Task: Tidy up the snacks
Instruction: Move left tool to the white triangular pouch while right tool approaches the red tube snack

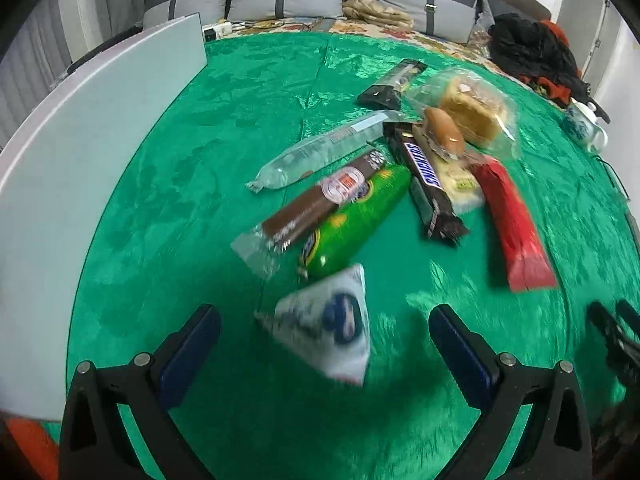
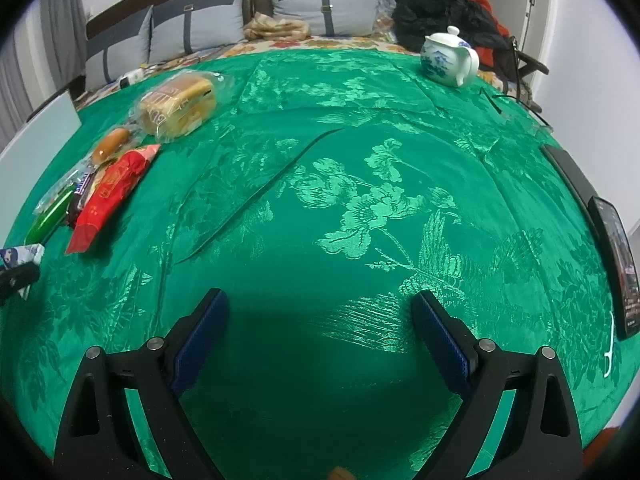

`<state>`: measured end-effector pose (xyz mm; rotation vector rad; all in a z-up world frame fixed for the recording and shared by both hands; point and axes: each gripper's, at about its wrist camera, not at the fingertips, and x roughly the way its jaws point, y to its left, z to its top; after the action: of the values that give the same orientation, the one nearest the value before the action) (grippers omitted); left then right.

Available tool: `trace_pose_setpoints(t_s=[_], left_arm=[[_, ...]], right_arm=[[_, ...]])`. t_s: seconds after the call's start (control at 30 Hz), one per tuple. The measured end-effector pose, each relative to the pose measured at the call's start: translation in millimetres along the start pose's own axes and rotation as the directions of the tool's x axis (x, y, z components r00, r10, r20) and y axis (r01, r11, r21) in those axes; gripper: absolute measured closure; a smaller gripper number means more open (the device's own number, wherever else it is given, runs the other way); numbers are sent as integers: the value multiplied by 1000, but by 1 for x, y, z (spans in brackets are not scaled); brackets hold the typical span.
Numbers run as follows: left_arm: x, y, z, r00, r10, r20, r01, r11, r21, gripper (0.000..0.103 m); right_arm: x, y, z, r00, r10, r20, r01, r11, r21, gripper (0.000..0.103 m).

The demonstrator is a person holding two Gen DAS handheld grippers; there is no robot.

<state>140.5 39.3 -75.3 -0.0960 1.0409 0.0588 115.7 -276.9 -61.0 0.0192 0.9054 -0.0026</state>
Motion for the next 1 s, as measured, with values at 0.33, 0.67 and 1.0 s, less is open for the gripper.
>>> trace_pose_setpoints(t_s=[0.33,0.67,1.0], left_arm=[[10,21,2,998,56,5,-56,998,-20,0],[7,45,0,998,57,2,-57,998,-24,0],[-3,78,-9,1000,30,-1,-30,998,-60,0]], right_arm=[[-1,0,0,1000,-3,4,3,1000,3,7],[-1,0,-1,1000,-3,4,3,1000,3,7],[-1,0,-1,1000,-3,5,3,1000,3,7]])
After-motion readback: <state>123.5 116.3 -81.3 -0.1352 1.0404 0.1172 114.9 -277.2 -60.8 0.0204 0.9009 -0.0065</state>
